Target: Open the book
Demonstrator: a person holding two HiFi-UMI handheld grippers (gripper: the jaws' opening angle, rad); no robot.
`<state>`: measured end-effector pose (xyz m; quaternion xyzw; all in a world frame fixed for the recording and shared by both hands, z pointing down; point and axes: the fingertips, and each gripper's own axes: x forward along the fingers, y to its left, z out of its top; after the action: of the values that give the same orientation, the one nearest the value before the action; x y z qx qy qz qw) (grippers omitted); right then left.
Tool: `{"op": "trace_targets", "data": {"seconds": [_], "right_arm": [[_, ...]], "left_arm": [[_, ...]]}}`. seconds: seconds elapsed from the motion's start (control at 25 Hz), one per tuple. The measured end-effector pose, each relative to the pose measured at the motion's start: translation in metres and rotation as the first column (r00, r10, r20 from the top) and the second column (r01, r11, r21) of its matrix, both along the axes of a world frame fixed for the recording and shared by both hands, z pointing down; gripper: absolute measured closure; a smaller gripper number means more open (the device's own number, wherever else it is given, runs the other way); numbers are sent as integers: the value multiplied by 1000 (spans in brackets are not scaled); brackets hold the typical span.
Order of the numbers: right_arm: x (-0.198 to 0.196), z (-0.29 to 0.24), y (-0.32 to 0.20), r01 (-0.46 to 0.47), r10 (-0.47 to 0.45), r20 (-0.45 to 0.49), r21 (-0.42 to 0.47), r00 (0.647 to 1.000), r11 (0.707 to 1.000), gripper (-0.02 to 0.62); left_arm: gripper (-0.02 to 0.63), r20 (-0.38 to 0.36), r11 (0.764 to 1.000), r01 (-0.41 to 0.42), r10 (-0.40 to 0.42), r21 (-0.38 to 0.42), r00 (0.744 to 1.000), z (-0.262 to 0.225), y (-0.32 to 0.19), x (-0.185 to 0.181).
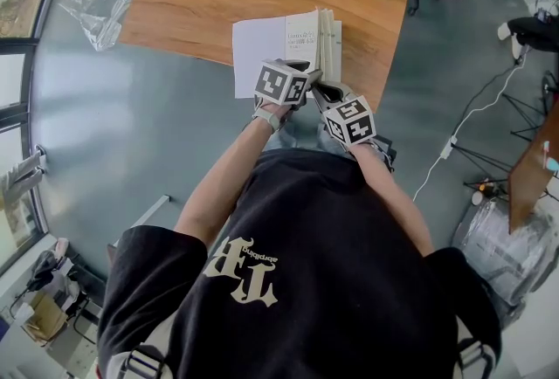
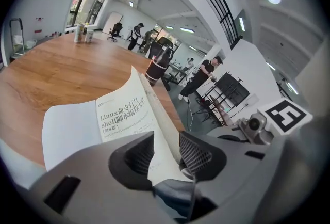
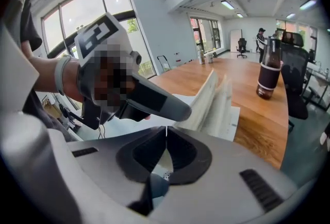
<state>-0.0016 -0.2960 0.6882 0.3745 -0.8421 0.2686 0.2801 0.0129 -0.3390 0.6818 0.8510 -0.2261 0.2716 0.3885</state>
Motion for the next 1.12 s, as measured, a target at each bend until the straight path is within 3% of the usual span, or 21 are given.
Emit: {"op": "trace_targets", "data": {"seconds": [0.28, 0.32, 0.36, 0.68, 0.88, 1.12], "right_arm": [[-28, -3, 8, 115, -115, -20, 33, 993, 993, 606], [-29, -2, 8, 124, -123, -28, 34, 992, 992, 606], [-29, -1, 8, 128, -127, -34, 32, 991, 991, 606], [-27, -7, 6, 147, -147, -14, 39, 989, 988, 604], [-16, -15, 5, 165, -162, -39, 69, 986, 984, 586], [15, -8, 0, 115, -108, -100, 63, 989, 991, 586]], "left_arm": [[468, 52, 997, 60, -58, -45, 997, 17, -2, -9], [490, 62, 997, 66, -63, -47, 996, 19, -3, -11], [561, 74, 996, 72, -68, -48, 995, 22, -4, -14], [592, 52, 991, 107, -103, -79, 993, 23, -6, -23], [595, 55, 986, 145, -141, -78, 988, 18, -9, -54], [595, 97, 978, 197, -191, -63, 977, 26, -13, -105]]}}
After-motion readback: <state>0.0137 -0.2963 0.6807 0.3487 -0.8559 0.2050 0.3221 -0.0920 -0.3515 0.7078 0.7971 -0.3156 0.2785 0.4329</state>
